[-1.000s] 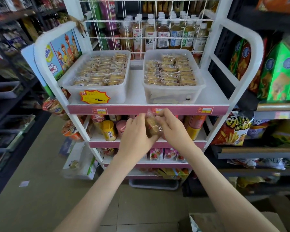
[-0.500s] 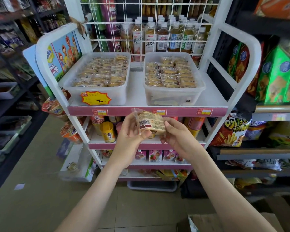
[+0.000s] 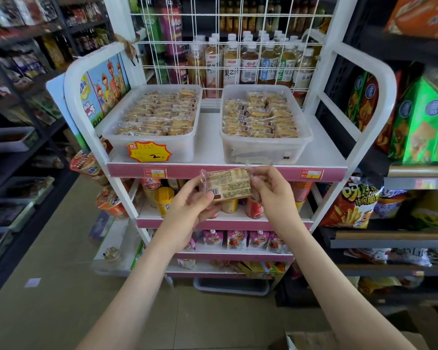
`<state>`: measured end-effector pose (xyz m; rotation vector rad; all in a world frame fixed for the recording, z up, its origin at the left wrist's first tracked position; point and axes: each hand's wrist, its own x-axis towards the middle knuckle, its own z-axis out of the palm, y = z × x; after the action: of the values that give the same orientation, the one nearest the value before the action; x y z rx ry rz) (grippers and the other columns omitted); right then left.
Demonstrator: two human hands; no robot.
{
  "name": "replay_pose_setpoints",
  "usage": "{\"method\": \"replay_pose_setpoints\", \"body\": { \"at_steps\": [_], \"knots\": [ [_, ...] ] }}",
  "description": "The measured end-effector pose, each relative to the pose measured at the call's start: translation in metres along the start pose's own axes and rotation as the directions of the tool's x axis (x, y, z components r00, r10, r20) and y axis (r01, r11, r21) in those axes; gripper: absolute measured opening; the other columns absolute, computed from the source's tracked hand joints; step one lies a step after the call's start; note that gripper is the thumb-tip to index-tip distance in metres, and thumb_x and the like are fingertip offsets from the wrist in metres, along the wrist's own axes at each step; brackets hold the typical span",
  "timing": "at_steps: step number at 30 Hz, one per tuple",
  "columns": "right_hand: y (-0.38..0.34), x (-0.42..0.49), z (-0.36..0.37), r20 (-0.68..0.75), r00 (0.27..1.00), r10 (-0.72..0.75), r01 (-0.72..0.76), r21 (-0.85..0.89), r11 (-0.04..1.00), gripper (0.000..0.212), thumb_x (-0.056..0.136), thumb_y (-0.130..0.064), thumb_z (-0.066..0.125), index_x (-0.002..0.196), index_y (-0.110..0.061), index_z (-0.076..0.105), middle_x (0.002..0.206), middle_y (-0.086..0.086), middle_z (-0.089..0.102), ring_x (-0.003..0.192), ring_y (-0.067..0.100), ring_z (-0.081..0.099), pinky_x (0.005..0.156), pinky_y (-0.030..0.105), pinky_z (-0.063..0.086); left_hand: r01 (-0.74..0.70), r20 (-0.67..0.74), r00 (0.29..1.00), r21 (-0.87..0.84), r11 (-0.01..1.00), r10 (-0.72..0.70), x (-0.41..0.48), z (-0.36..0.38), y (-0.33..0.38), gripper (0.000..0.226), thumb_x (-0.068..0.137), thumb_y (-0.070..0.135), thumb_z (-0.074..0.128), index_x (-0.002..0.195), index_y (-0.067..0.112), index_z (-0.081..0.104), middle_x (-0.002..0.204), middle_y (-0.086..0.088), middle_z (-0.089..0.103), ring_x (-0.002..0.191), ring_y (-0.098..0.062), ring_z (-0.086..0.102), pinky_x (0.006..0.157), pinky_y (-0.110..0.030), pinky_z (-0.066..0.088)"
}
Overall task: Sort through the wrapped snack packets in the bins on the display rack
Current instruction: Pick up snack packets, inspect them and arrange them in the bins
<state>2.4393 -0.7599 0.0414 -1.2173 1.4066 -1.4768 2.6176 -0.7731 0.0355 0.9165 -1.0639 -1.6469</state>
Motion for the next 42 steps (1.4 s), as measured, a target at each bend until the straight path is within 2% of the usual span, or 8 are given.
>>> {"method": "replay_pose_setpoints", "body": {
  "at_steps": [8,18,24,29,33,36,38,42],
  "knots": [
    [-0.001,-0.003,0.003,-0.045,0.985,-0.169,0.164,-0.088,0.982,0.024,0.096,-0.01,0.053,0.094,-0.033,0.061,0.072,-0.014,0.062,0.071,0.003,0.058,0.069,0.021,0.049,-0.096,-0.073,0.992,0.055,0.994,0.1,-0.002,0.001,0.005,0.048,0.091,-0.004,0.057,0.122,0.032,0.054,0.106,-0.01,0.073,0.1,-0.024,0.07,0.083,-0.036,0.058],
    [-0.004,0.01,-0.009,0.009,0.994,-0.109,0.109,-0.17,0.979,0.01,0.102,-0.011,0.039,0.097,-0.02,0.042,0.083,-0.003,0.056,0.071,0.001,0.053,0.068,0.024,0.048,-0.108,-0.064,0.992,0.055,0.993,0.111,0.005,0.018,0.01,0.047,0.089,-0.004,0.059,0.118,0.033,0.058,0.103,-0.007,0.074,0.099,-0.024,0.07,0.084,-0.037,0.059],
    [-0.03,0.03,-0.032,0.141,0.979,-0.148,0.162,-0.089,0.983,0.018,0.102,-0.01,0.039,0.113,-0.016,0.026,0.062,0.001,0.048,0.044,0.001,0.043,0.045,0.015,0.038,-0.143,-0.001,0.99,0.032,0.989,0.144,0.029,0.04,0.035,0.045,0.094,-0.003,0.053,0.122,0.032,0.056,0.099,-0.012,0.074,0.097,-0.025,0.07,0.084,-0.035,0.058],
    [-0.055,0.07,-0.056,0.186,0.93,-0.317,0.352,-0.203,0.914,0.032,0.099,0.0,0.04,0.119,-0.019,0.023,0.066,0.004,0.049,0.057,0.01,0.048,0.057,0.024,0.045,-0.202,0.031,0.979,0.114,0.973,0.2,0.064,0.071,0.073,0.045,0.092,-0.003,0.056,0.125,0.028,0.056,0.09,-0.002,0.074,0.094,-0.024,0.071,0.08,-0.034,0.059],
    [-0.076,0.114,-0.064,0.125,0.872,-0.474,0.486,-0.347,0.802,0.023,0.098,-0.004,0.047,0.105,-0.012,0.026,0.063,-0.003,0.037,0.049,0.001,0.042,0.051,0.014,0.036,-0.253,0.02,0.967,0.203,0.946,0.254,0.095,0.091,0.105,0.045,0.091,-0.002,0.06,0.128,0.023,0.053,0.102,-0.007,0.068,0.092,-0.024,0.072,0.077,-0.035,0.06],
    [-0.094,0.15,-0.055,0.084,0.874,-0.479,0.468,-0.41,0.783,0.022,0.098,-0.013,0.051,0.103,-0.012,0.029,0.06,-0.002,0.04,0.045,0.005,0.037,0.047,0.022,0.033,-0.278,-0.033,0.954,0.284,0.918,0.299,0.12,0.099,0.127,0.053,0.089,-0.001,0.061,0.134,0.021,0.045,0.109,-0.008,0.063,0.085,-0.017,0.072,0.07,-0.026,0.059],
    [-0.107,0.171,-0.044,0.136,0.891,-0.433,0.444,-0.457,0.77,0.022,0.096,-0.023,0.054,0.108,-0.015,0.037,0.071,0.0,0.049,0.057,0.01,0.046,0.055,0.032,0.041,-0.287,-0.051,0.946,0.322,0.902,0.319,0.139,0.099,0.139,0.062,0.087,-0.001,0.063,0.139,0.024,0.039,0.114,-0.011,0.061,0.085,-0.019,0.072,0.069,-0.024,0.058],
    [-0.119,0.214,-0.014,0.399,0.83,-0.389,0.557,-0.606,0.568,0.057,0.087,-0.044,0.063,0.134,-0.021,0.04,0.118,-0.004,0.045,0.104,0.011,0.049,0.086,0.024,0.041,-0.27,-0.05,0.929,0.585,0.765,0.366,0.191,0.089,0.16,0.059,0.085,0.01,0.068,0.136,0.024,0.042,0.107,-0.001,0.059,0.089,-0.021,0.068,0.081,-0.042,0.059]
  ]
}}
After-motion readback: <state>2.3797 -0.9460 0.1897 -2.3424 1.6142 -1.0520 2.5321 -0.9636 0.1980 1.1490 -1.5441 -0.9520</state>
